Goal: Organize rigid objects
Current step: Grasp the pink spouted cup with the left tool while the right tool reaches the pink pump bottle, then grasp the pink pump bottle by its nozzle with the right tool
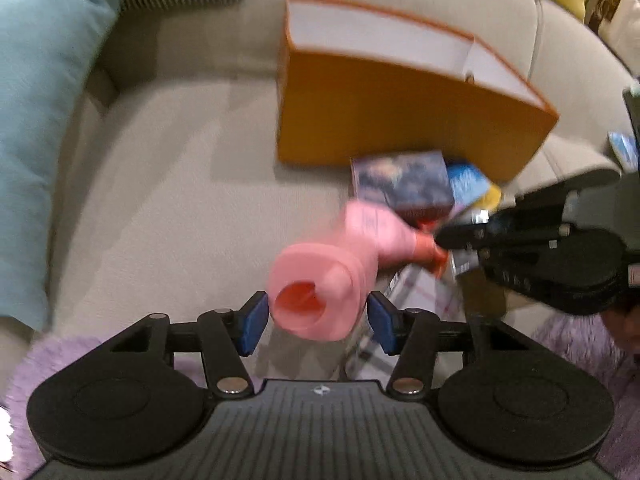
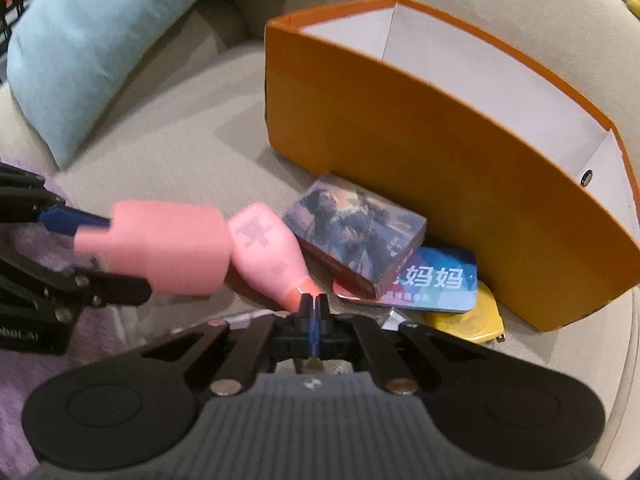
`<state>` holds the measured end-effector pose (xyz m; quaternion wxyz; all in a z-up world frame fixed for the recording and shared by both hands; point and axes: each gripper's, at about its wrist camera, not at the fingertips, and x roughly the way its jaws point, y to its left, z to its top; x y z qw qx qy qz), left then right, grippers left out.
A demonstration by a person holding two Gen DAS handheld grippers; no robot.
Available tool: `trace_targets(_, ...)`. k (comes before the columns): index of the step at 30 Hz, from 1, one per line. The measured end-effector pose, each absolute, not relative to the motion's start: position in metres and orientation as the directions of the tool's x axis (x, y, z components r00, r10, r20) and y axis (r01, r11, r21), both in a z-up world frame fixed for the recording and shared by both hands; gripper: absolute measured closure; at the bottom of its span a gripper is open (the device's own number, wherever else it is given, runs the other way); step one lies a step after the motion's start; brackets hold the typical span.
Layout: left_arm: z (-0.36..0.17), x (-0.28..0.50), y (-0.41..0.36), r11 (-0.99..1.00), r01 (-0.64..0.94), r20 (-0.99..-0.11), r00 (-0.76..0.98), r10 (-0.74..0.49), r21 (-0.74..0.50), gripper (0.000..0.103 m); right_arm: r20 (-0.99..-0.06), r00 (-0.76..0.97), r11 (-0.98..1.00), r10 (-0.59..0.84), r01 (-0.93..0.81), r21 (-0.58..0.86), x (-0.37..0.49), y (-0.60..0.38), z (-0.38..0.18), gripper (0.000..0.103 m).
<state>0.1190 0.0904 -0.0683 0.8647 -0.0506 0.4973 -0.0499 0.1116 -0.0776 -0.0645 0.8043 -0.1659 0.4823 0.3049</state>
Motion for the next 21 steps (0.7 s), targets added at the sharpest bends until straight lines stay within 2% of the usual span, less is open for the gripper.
trace_targets(5,-0.059,0.123,0.090,0.992,0.053,-0.854,0.505,-0.124,-0.112,0.042,-0.911,0.280,0.768,0.304,-0.638,0.060,0.110,-0.079,-0.063,0.090)
trace_targets(6,-0.062,0.122,0.089,0.993,0.052,-0.858,0.500,-0.118,-0.106,0.042,-0.917,0.272,0.770,0.291,-0.635,0.056,0.110,-0.079,-0.064,0.084)
trace_targets(11,-0.075,0.111,0.093,0.991,0.035,-0.854,0.503,-0.130,-0.130,0.042,-0.945,0.198,0.826,0.261,-0.552,0.113,0.114,-0.085,-0.069,0.077)
trace_targets(13,-0.073,0.109,0.097,0.988,0.027,-0.835,0.532,-0.141,-0.150,0.042,-0.947,0.198,0.845,0.252,-0.522,0.116,0.115,-0.083,-0.070,0.070)
trace_targets(18,-0.065,0.114,0.104,0.987,0.011,-0.805,0.577,-0.138,-0.161,0.042,-0.965,0.212,0.897,0.153,-0.440,0.045,0.122,-0.064,-0.080,0.070)
trace_targets(21,-0.065,0.118,0.109,0.982,0.001,-0.791,0.593,-0.152,-0.188,0.042,-0.967,0.223,0.917,0.124,-0.398,0.026,0.124,-0.059,-0.087,0.073)
